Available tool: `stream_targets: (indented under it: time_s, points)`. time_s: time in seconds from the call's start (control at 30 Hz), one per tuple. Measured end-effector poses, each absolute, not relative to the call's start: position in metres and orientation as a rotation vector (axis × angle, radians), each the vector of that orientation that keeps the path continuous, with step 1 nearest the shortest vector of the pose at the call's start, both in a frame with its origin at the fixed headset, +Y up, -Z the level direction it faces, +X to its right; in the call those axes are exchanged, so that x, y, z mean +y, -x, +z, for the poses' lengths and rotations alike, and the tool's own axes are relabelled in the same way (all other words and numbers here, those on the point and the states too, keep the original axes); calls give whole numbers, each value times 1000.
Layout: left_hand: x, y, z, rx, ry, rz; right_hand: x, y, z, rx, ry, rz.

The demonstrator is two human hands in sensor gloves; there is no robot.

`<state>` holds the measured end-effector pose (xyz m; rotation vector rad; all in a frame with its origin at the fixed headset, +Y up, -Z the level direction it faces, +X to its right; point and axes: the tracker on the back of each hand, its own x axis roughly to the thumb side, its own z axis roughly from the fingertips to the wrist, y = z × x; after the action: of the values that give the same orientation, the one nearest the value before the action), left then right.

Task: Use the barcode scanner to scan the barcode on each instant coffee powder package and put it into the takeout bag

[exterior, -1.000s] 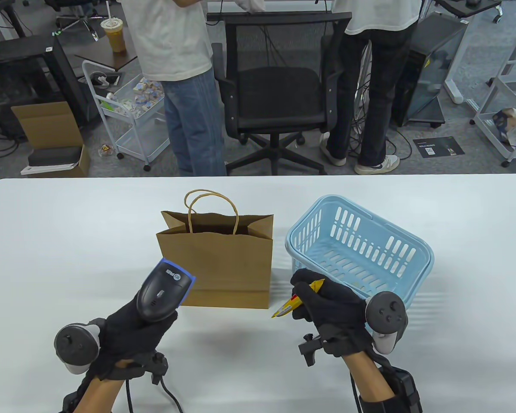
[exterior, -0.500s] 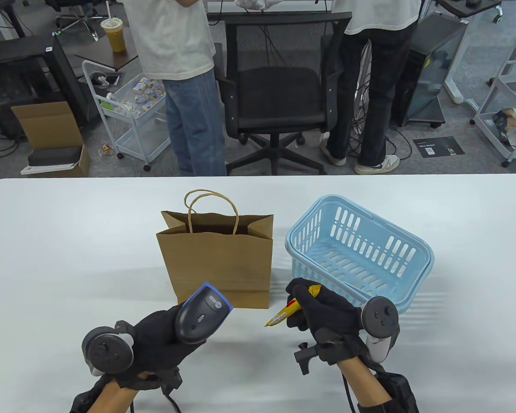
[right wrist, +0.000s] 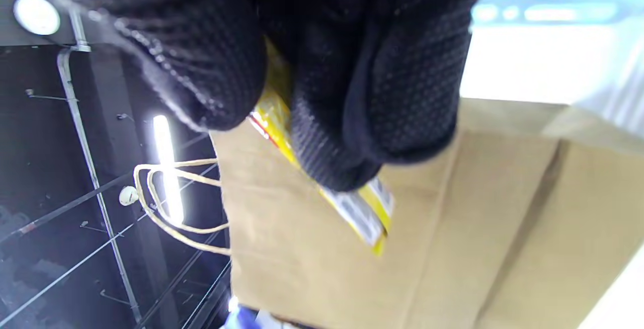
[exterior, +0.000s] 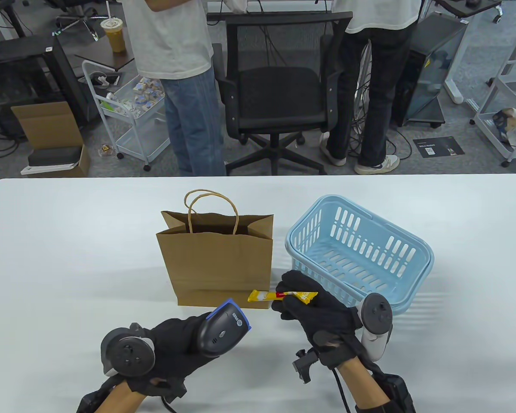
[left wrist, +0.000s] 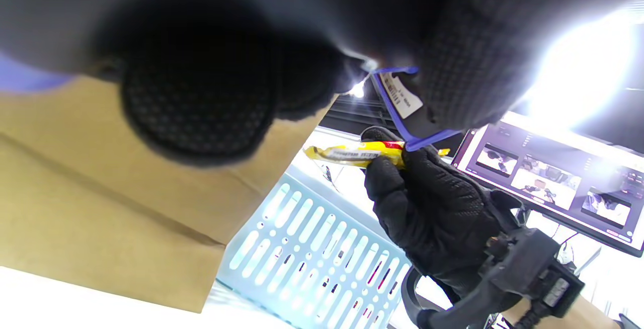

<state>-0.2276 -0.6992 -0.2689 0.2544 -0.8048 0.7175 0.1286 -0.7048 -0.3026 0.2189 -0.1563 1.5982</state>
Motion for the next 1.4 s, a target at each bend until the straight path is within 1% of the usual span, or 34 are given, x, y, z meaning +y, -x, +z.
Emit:
stream_targets:
  time_s: [0.13,0.37,0.5,0.67,0.9,1.17,1.4]
  points:
    - [-701,220,-266,-836,-240,693,-704,-129,-300,-197,-194,1587]
    - [-704,213,-263,-871,-220,684,-700,-129,-296,-324,-190,1666]
    - [-706,205,-260,-906,-202,646,-701,-129,-295,-349,-151,1682]
    - [-707,195,-254,-950,-200,546,-703,-130,-294,-340,-101,1709]
    - [-706,184,-244,-1001,-226,394,-703,-122,-291,-400,-106,1862]
    - [-706,185,-245,-984,-237,407,-698,-119,-288,-480,-134,2000]
    - [-707,185,-245,-983,-227,424,-699,-114,-288,-499,-169,2061]
